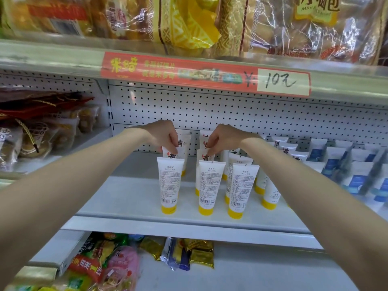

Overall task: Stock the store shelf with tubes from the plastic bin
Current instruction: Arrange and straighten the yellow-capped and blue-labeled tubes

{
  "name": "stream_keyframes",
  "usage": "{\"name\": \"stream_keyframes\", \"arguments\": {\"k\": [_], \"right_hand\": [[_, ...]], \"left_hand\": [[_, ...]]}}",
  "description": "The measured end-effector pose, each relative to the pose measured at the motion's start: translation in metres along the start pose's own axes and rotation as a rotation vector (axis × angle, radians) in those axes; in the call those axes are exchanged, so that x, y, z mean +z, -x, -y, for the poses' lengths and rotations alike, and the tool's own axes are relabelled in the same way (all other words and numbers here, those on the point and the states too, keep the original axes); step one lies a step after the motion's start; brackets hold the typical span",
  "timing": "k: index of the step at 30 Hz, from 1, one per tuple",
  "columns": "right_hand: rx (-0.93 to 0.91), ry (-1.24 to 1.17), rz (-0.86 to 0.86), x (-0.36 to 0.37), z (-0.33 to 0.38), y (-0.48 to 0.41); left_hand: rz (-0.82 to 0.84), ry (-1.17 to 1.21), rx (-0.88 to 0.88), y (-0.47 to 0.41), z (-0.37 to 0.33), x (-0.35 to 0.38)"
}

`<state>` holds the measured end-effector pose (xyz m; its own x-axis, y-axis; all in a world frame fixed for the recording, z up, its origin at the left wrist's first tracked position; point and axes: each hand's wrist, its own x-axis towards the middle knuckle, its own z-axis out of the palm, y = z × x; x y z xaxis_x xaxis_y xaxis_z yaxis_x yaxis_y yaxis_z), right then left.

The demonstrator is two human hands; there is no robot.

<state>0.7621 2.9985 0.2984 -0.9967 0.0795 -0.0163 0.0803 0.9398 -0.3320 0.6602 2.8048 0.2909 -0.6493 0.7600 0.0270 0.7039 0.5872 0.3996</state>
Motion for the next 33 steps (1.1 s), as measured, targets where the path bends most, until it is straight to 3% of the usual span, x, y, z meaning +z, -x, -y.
{"name": "stream_keyframes", "arguments": {"k": [18,33], "right_hand": [[0.006,-0.045,-0.093,-0.002,-0.015,-0.016],[0.002,-0.033,-0.064,-0.004,-0.02,-0.017]], "left_hand": [[-0.072,0.039,0.075,-0.03,0.012,0.006],[-0.06,0.018,0.099,-0.035,0.008,0.008]]}}
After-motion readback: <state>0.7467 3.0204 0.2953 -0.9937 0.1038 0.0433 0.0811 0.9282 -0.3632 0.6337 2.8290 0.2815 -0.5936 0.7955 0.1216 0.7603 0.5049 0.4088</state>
